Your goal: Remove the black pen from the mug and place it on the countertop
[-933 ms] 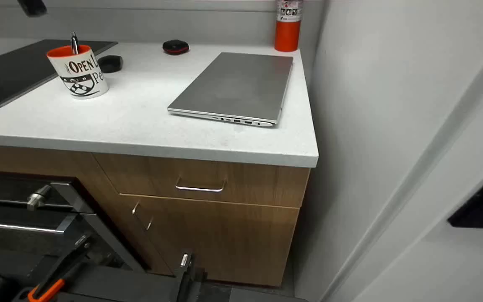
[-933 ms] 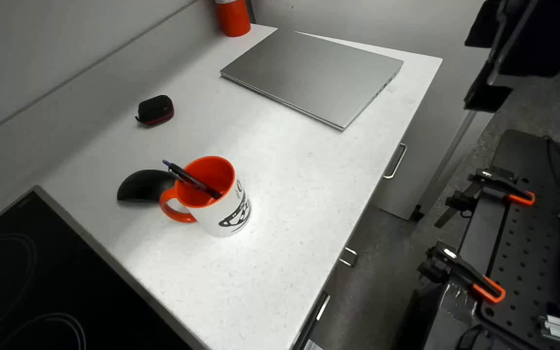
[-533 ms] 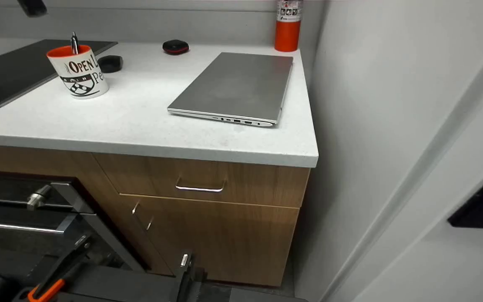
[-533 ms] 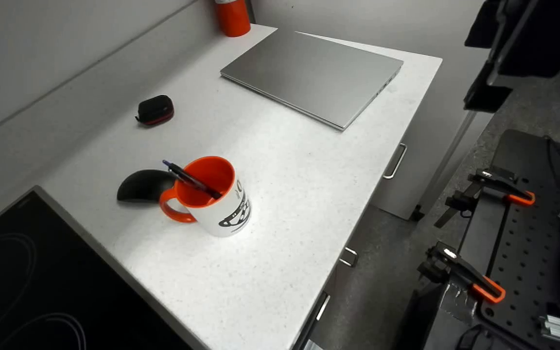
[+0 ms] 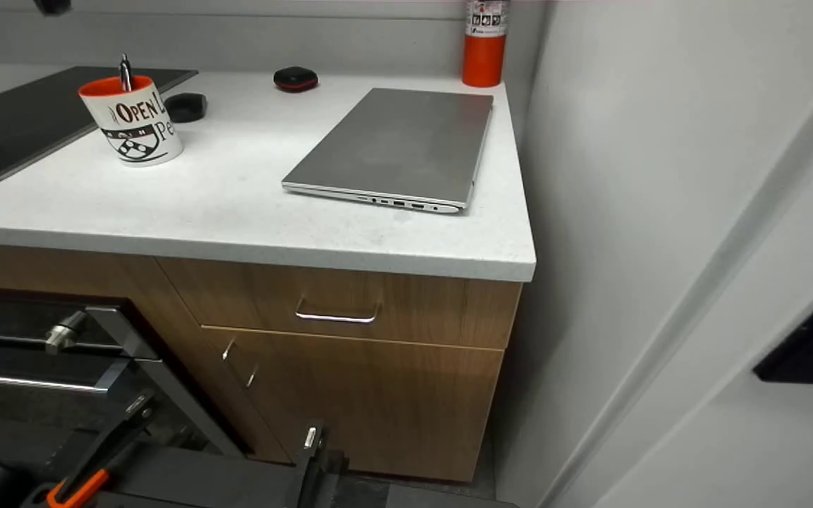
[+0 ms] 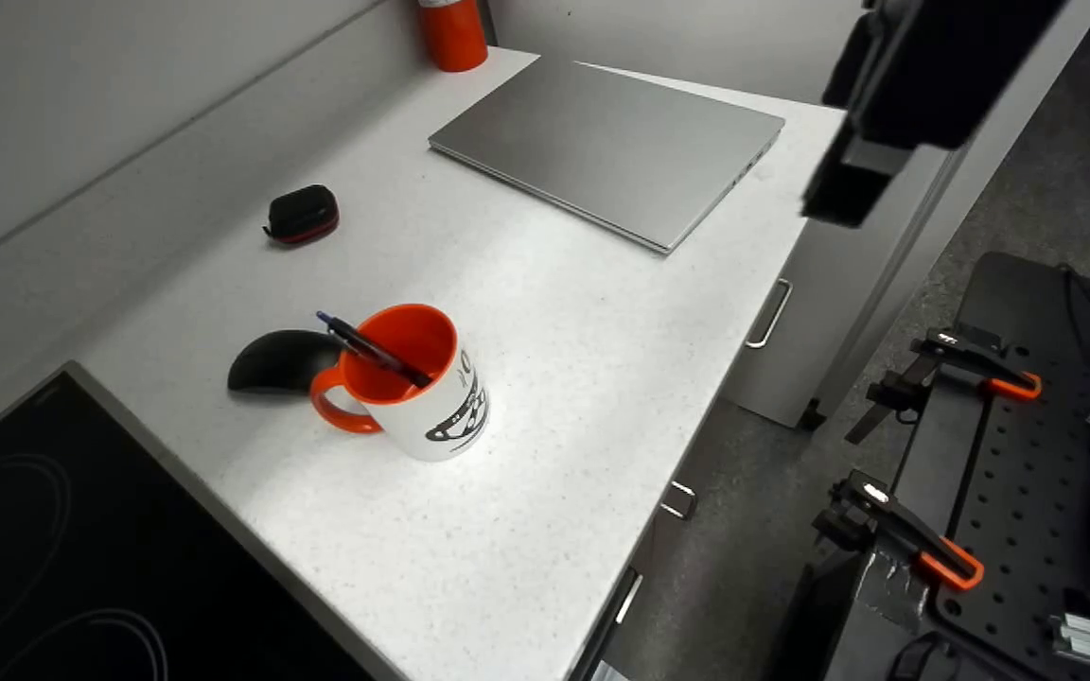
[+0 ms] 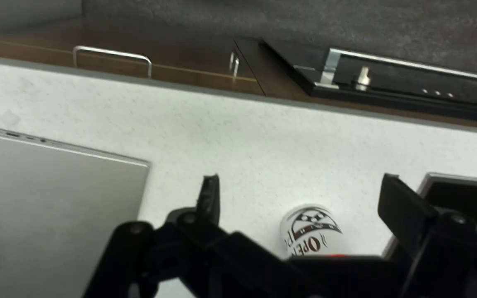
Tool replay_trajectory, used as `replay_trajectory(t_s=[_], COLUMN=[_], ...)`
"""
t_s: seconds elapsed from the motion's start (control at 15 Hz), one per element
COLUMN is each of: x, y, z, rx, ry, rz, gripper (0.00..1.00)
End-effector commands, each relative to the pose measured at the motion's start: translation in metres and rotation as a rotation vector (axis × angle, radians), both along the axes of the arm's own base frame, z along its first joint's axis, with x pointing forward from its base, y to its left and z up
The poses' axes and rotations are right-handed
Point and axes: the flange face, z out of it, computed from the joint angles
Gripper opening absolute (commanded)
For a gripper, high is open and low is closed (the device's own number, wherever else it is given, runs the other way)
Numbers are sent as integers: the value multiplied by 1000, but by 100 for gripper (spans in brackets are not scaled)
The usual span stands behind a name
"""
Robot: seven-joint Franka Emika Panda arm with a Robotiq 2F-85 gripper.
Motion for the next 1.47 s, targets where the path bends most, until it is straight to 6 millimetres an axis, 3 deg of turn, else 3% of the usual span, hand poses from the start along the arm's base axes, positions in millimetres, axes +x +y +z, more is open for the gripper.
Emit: replay_trajectory(t_s=[0.0, 0.2, 0.27, 0.4, 1.0, 1.4], x=[39, 66, 44, 50, 48, 83], y=[37, 59, 43, 47, 45, 84], z=[-8, -19, -15, -23, -18, -15], rx=[120, 142, 109, 105, 109, 138], ry=[-78, -125, -124, -109, -122, -219], rz=[-5, 4, 2, 5, 3, 16], gripper=[100, 100, 100, 100, 100, 100])
